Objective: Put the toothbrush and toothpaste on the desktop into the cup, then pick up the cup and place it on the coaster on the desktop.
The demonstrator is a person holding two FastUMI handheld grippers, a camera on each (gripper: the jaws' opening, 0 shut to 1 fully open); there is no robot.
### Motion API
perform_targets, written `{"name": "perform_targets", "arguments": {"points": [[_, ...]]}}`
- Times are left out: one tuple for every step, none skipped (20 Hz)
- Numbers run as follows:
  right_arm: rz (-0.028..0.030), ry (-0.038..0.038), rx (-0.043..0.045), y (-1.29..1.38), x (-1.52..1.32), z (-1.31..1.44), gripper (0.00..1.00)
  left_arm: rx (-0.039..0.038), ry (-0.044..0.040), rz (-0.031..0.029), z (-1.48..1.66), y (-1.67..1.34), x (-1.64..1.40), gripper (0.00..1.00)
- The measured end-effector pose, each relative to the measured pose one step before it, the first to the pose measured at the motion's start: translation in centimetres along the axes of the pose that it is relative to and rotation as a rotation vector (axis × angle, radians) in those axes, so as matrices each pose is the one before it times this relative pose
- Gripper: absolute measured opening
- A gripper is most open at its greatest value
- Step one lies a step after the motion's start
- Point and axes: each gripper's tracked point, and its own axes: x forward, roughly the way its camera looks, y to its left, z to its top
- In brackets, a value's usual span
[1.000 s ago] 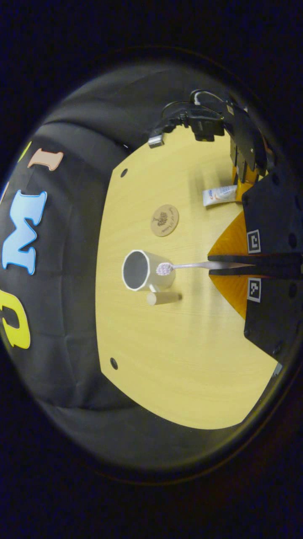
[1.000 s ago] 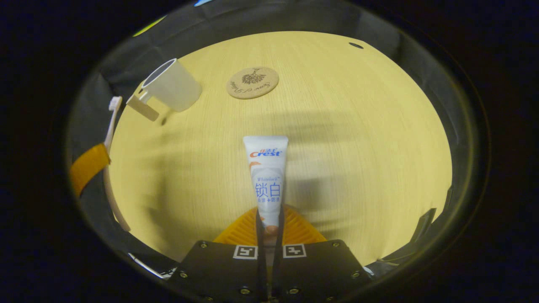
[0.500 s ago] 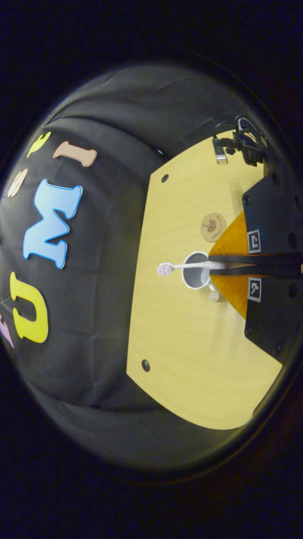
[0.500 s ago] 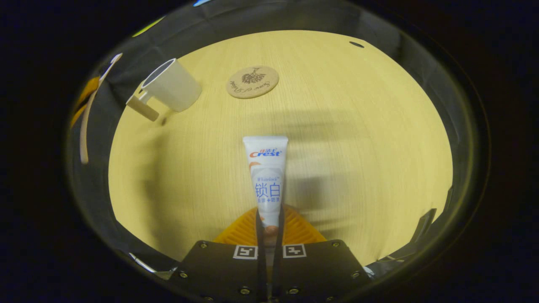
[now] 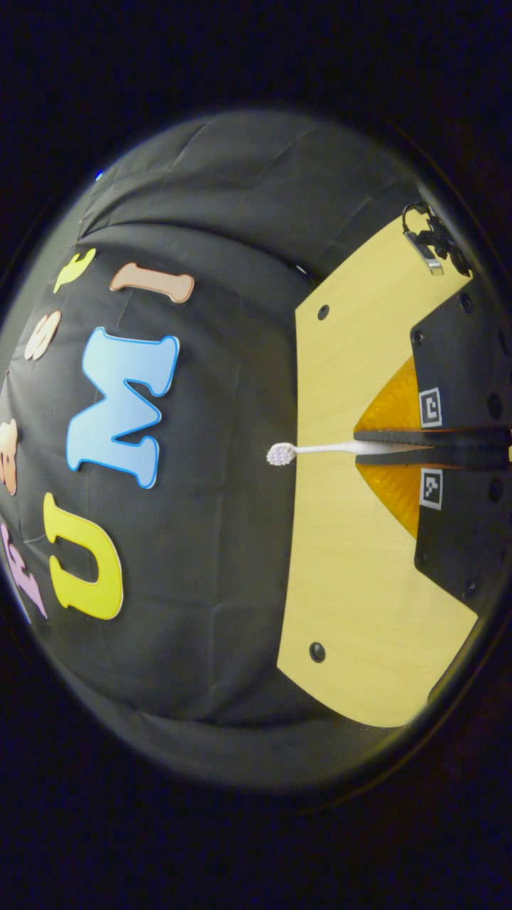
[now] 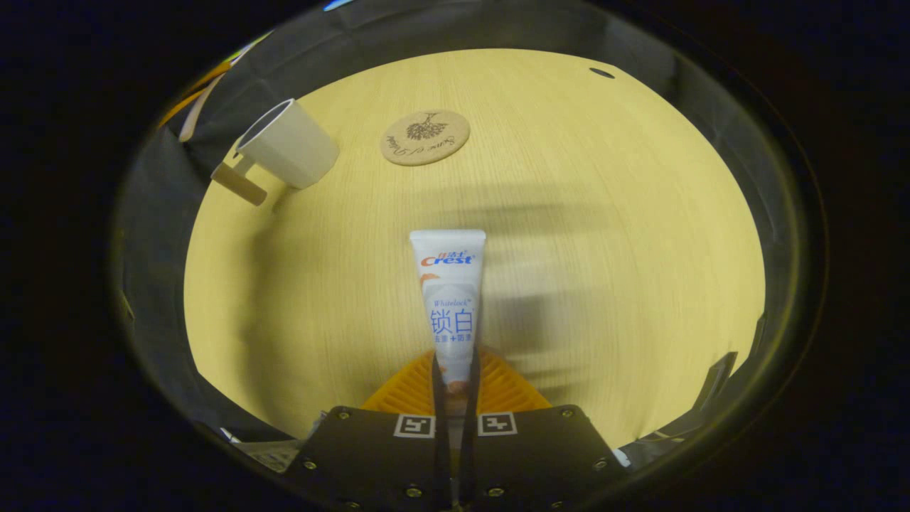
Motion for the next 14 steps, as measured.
{"name": "perform_targets", "arguments": {"points": [[0.00031, 0.00047, 0.00186, -0.063, 0.012, -0.002, 0.07, 0.00468, -0.01441, -0.01196, 0.3, -0.151, 0.68, 0.07], [0.00055, 0.0011, 0.00148, 0.015, -0.043, -0.001, 0.07, 0.00357, -0.01728, -0.00542, 0.164, -0.047, 0.597, 0.06], [0.00037, 0.0014, 0.00166, 0.05, 0.047, -0.016, 0.07, 0.00258, -0.02026, -0.00431, 0.344, 0.07, 0.576, 0.07], [0.00017, 0.0016, 0.00119, 0.009, -0.039, 0.068, 0.07, 0.00114, -0.00706, -0.00198, 0.018, 0.131, 0.779, 0.07], [-0.00012, 0.00167, 0.00094, -0.038, -0.008, -0.025, 0.07, 0.0015, 0.0057, 0.00229, -0.355, 0.191, 0.709, 0.07], [-0.00086, 0.00172, 0.00034, 0.02, 0.037, -0.04, 0.07, 0.00163, 0.00659, 0.0031, -0.394, 0.17, 0.59, 0.07], [-0.0013, 0.0018, -0.00012, 0.009, -0.006, 0.076, 0.07, 0.00314, 0.00266, 0.00715, -0.325, 0.308, 0.586, 0.07], [-0.00151, 0.00134, -0.00049, 0.021, 0.046, -0.045, 0.07, 0.00722, 0.00021, 0.00927, -0.483, 0.132, 0.685, 0.07], [-0.00168, 0.00138, -0.00147, -0.006, -0.046, 0.063, 0.07, 0.00957, -0.00143, 0.01023, -0.46, 0.247, 0.395, 0.07], [-0.0017, 0.00058, -0.00169, 0.011, -0.017, 0.016, 0.07, 0.00773, 0.00686, 0.00374, -0.777, 0.099, 0.475, 0.07], [-0.00129, 0.00019, -0.00181, 0.007, 0.032, 0.006, 0.07, 0.00713, 0.00931, 0.00451, -0.751, 0.107, 0.499, 0.07], [-0.00084, -0.00004, -0.00235, 0.005, 0.005, -0.056, 0.07, 0.00486, 0.00393, 0.00918, -0.615, 0.203, 0.412, 0.07], [-0.00056, -0.00023, -0.00263, -0.013, -0.023, -0.014, 0.07, 0.00219, 0.00407, 0.00884, -0.604, 0.162, 0.382, 0.07], [0.00022, -0.00048, -0.00272, -0.001, 0.014, -0.01, 0.07, -0.00311, 0.00941, 0.0039, -0.996, -0.013, 0.238, 0.07]]}}
